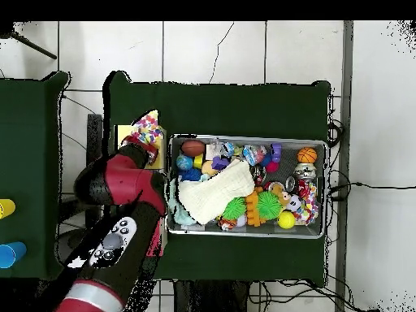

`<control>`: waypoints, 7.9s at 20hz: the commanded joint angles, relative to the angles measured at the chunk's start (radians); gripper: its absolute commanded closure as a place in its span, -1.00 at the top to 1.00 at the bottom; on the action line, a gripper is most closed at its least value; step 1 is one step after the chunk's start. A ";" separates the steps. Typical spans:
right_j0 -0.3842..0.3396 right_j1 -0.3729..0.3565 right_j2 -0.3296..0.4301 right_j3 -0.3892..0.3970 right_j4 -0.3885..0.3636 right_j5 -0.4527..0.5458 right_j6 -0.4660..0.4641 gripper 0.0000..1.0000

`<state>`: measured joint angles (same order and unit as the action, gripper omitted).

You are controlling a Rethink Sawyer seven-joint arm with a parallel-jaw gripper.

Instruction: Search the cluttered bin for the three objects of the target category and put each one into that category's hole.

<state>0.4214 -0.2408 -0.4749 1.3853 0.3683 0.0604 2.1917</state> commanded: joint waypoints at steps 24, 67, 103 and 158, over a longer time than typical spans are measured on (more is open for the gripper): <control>-0.425 -0.361 0.386 0.266 -0.497 0.498 -0.037 -1.00; -0.820 -0.208 1.059 0.398 -0.408 0.338 -0.065 -1.00; -0.556 -0.494 0.735 0.336 -0.378 0.655 0.075 -1.00; -0.273 -0.165 0.340 0.087 -0.260 0.411 0.151 -1.00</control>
<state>0.1515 -0.5055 -0.1248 1.4555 0.0572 0.1783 2.1915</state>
